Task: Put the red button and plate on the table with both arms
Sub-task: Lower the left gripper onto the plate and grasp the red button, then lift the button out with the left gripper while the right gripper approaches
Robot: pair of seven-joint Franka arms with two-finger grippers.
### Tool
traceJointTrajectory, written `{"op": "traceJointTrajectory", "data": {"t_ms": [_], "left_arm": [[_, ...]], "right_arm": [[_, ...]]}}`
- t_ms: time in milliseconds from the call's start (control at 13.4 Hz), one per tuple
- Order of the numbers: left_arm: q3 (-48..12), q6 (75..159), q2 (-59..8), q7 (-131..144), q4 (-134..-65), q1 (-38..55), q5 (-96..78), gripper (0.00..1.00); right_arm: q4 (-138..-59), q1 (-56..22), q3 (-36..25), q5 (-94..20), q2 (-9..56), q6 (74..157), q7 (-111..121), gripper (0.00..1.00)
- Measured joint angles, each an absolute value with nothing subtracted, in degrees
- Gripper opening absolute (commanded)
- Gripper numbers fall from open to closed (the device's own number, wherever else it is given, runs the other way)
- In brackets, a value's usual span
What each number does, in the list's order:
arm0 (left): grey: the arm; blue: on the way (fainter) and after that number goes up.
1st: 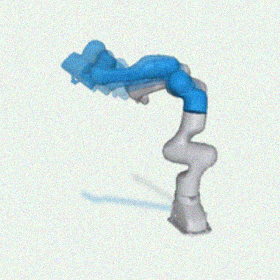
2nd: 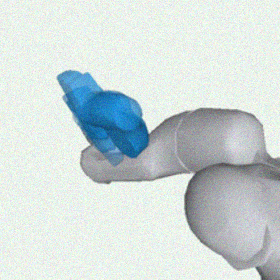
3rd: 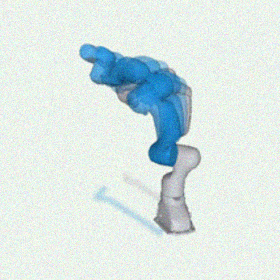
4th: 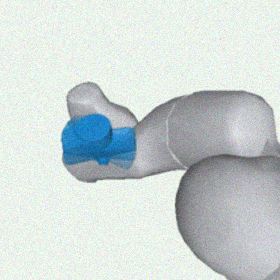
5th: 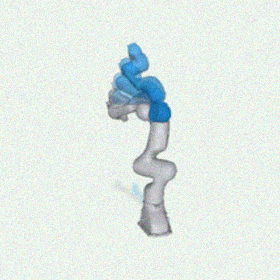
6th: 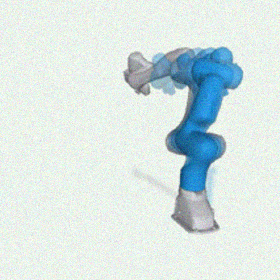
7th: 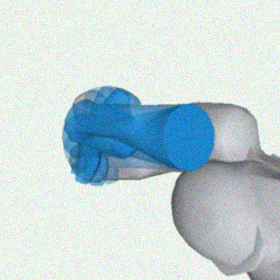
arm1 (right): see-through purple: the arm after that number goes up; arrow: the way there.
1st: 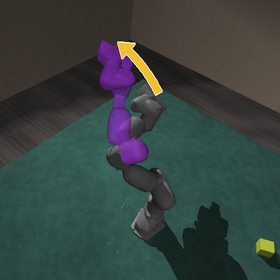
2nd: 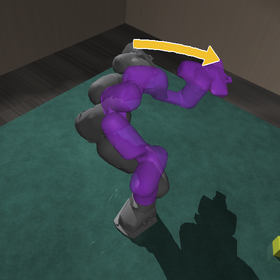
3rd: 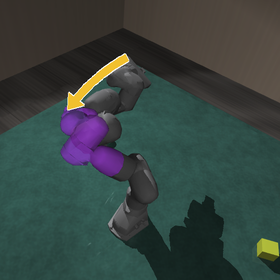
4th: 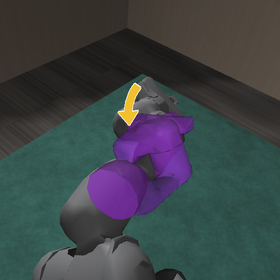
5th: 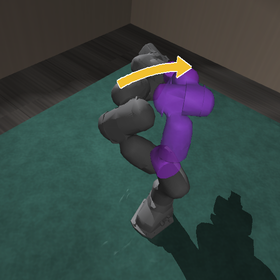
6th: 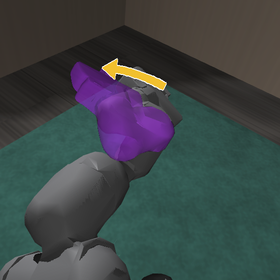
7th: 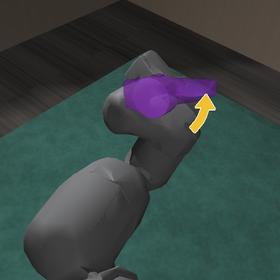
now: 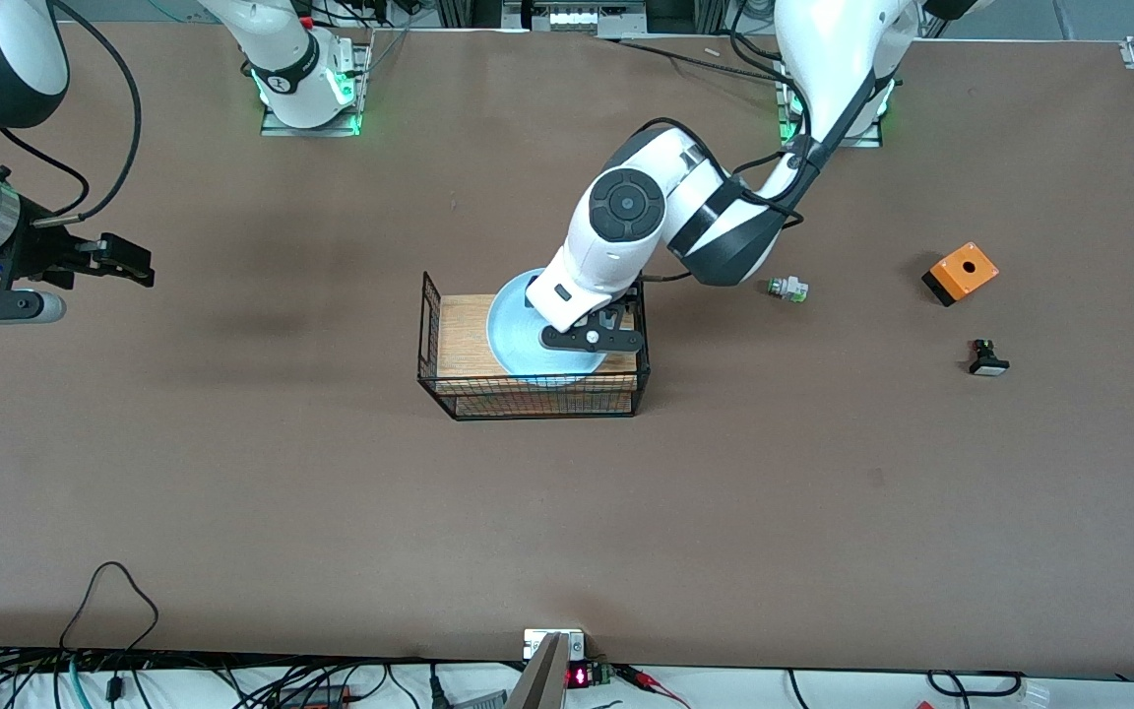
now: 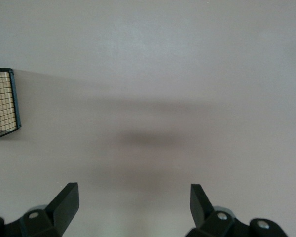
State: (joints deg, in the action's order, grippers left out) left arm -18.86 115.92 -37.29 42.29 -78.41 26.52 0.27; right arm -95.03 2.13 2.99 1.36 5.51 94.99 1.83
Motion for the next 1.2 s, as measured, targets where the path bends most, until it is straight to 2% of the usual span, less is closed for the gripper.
{"op": "traceJointTrajectory", "data": {"t_ms": [75,224,299,598,822,971,1195], "left_arm": [[-18.82,116.14,-37.43,42.31,-78.35,26.52,0.27,0.96],[-18.78,116.27,-37.45,42.34,-78.25,26.52,0.27,0.61],[-18.78,116.27,-37.45,42.34,-78.16,26.52,0.27,0.51],[-18.70,116.27,-37.46,42.50,-78.01,26.52,0.31,0.42],[-18.63,116.27,-37.51,42.55,-78.01,26.52,0.36,0.14],[-18.66,116.27,-37.50,42.56,-78.01,26.55,1.85,0.02],[-18.75,116.27,-37.49,43.10,-77.87,26.70,4.75,0.00]], "right_arm": [[-95.03,2.12,2.99,0.86,5.53,94.99,1.83,1.00],[-95.02,2.11,3.00,0.39,5.78,94.99,1.83,1.00],[-94.92,2.11,3.00,-0.22,5.91,94.99,1.83,1.00],[-94.17,1.29,3.47,-3.39,6.29,94.91,-9.02,1.00],[-93.99,-1.69,3.84,-3.49,6.29,94.89,-19.87,1.00],[-93.98,-3.01,3.90,-3.51,6.29,94.87,-25.38,1.00],[-93.92,-5.15,3.94,-3.66,6.29,94.90,-36.74,1.00]]}}
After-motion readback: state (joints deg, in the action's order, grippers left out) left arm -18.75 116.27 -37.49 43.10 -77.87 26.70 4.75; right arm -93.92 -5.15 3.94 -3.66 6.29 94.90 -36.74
